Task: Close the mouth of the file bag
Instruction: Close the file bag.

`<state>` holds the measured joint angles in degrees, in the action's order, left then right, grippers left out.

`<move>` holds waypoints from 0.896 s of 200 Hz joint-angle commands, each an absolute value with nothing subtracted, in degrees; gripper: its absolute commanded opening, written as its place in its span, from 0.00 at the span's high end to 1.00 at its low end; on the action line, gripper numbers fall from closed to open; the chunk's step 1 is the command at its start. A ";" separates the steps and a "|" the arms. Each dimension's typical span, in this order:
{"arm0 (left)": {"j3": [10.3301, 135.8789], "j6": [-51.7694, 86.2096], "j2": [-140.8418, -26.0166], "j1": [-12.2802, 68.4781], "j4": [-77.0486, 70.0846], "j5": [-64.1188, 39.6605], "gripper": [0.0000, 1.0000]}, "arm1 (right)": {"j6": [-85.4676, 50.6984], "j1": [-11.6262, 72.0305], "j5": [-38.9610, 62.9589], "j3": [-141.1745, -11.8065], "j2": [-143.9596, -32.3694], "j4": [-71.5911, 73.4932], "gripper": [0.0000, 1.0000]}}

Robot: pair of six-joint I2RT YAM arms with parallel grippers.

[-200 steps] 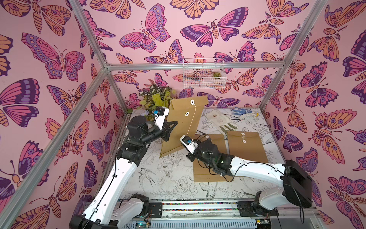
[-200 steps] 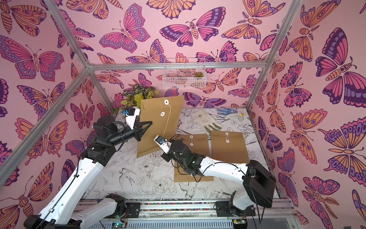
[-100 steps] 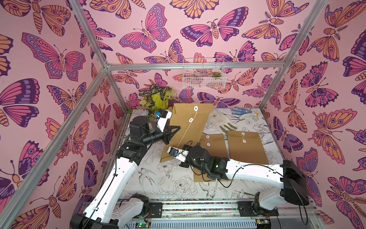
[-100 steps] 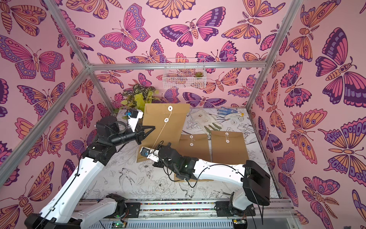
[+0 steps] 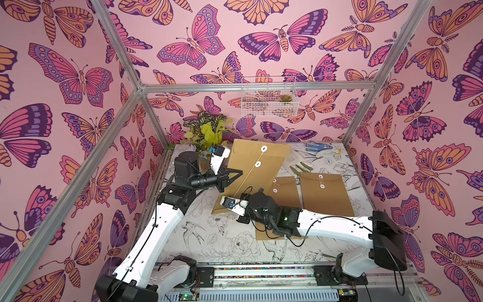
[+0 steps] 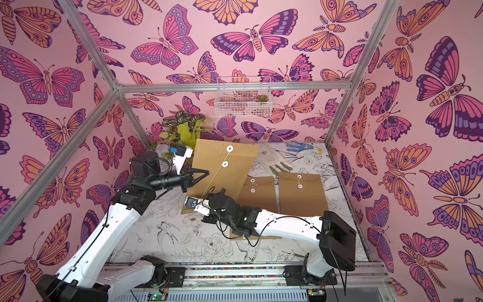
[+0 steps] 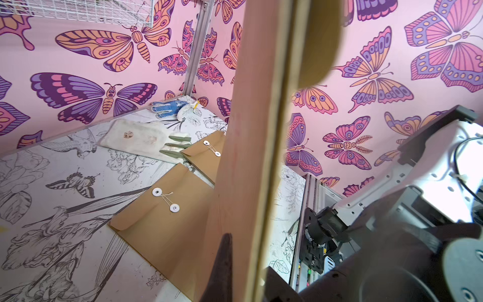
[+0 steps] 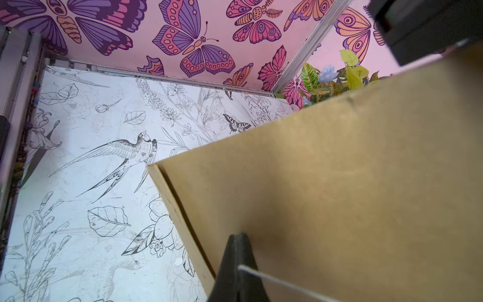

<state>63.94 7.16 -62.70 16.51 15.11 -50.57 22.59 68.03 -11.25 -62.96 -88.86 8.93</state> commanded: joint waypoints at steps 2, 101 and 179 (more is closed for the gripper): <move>64.78 8.74 -61.54 16.44 14.33 -54.13 1.00 | 20.65 67.33 -8.97 -63.92 -89.65 7.04 1.00; 62.94 10.97 -61.39 16.35 14.10 -56.09 1.00 | 17.19 63.37 -7.72 -61.40 -91.36 8.32 1.00; 60.67 18.71 -65.45 14.99 10.49 -51.70 1.00 | 14.02 64.80 -16.96 -59.75 -85.69 8.54 1.00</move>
<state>62.63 15.16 -64.34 15.14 13.74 -52.25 14.94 63.53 -12.56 -59.05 -87.44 9.04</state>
